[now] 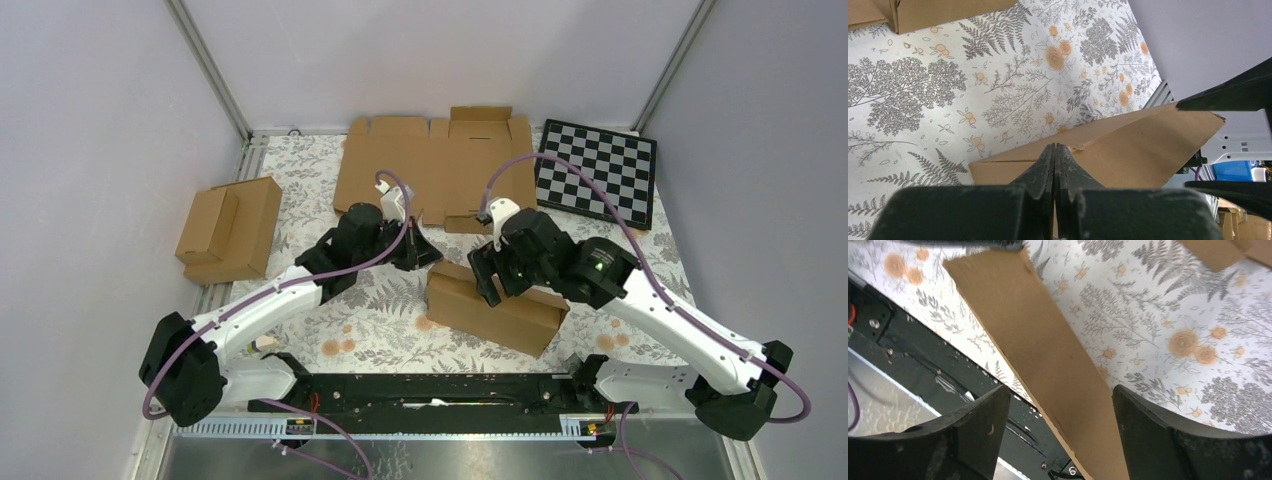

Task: Fold the paper box

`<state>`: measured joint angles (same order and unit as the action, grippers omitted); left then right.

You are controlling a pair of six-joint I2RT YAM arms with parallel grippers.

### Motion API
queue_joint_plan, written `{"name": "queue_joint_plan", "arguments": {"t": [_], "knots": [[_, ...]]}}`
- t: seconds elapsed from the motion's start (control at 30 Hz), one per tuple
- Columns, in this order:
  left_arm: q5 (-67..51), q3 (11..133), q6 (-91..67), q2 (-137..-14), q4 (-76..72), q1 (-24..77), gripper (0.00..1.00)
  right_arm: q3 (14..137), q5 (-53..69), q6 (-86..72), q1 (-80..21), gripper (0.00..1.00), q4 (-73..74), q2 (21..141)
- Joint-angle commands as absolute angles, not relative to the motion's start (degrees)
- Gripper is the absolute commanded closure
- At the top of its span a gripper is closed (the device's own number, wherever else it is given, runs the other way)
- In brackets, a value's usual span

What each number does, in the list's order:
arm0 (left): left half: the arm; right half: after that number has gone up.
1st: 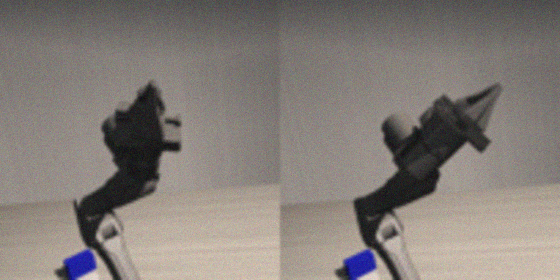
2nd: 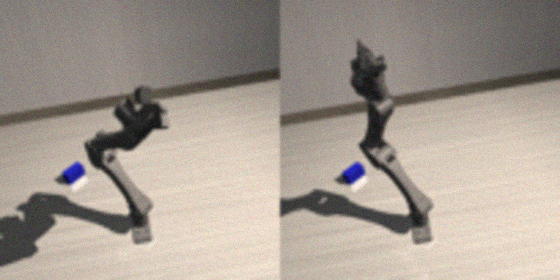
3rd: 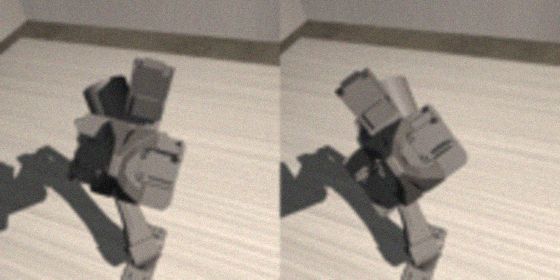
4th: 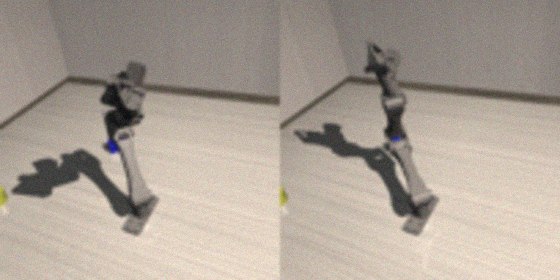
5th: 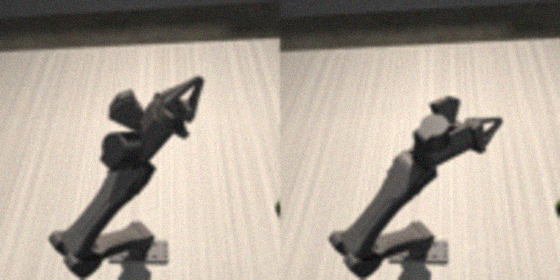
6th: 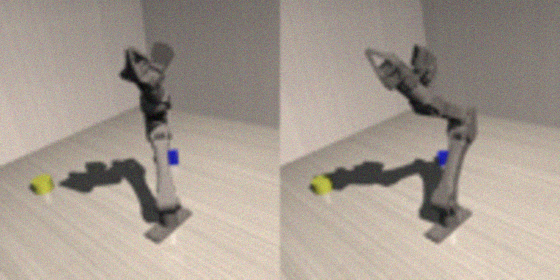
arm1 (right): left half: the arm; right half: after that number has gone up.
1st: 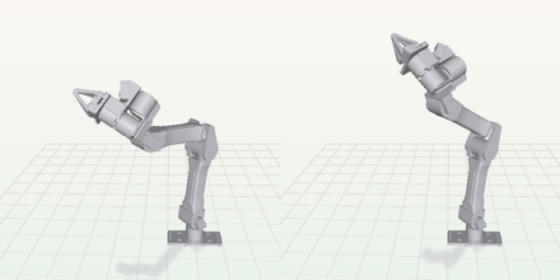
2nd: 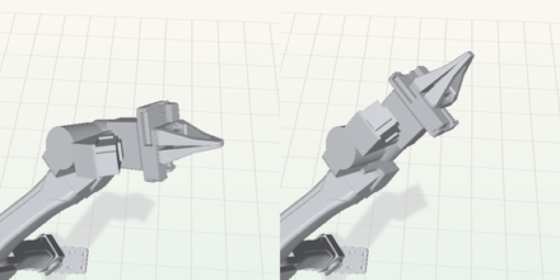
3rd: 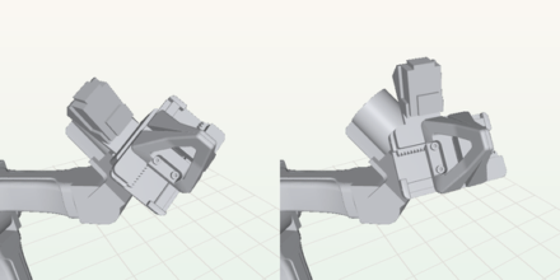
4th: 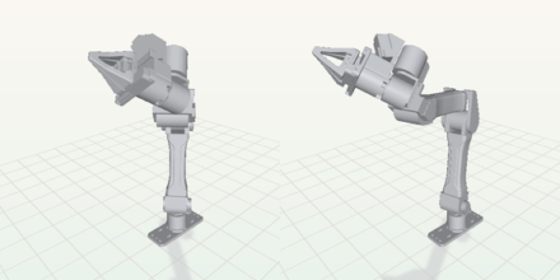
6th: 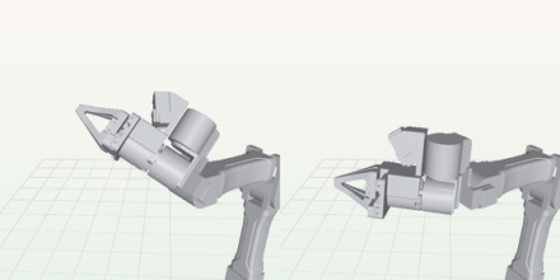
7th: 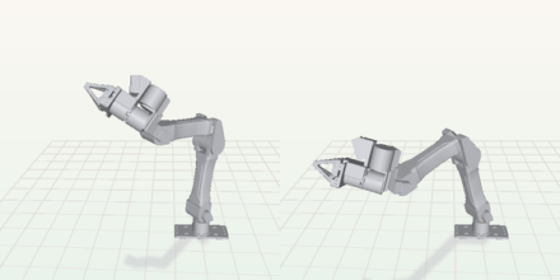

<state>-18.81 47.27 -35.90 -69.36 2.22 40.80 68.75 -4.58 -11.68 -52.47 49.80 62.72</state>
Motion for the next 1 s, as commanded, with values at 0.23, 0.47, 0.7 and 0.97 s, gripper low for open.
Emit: {"name": "queue_joint_plan", "arguments": {"t": [0.23,0.47,0.7,0.97], "knots": [[-18.86,45.85,-35.64,-68.00,3.63,40.04,0.95,75.11,-8.40,-17.27,-52.59,0.14,55.09,57.46],[-16.39,56.13,-33.59,-64.41,12.40,39.81,0.81,76.42,-17.54,-24.26,-52.66,0.69,58.83,54.68],[-24.61,54.80,-37.26,-61.04,12.96,40.21,1.00,75.74,-27.29,-36.93,-52.65,1.00,69.79,51.72],[-27.80,45.71,-40.50,-59.19,8.55,42.14,1.00,66.54,-21.57,-43.54,-52.65,1.00,70.43,45.97]]}}
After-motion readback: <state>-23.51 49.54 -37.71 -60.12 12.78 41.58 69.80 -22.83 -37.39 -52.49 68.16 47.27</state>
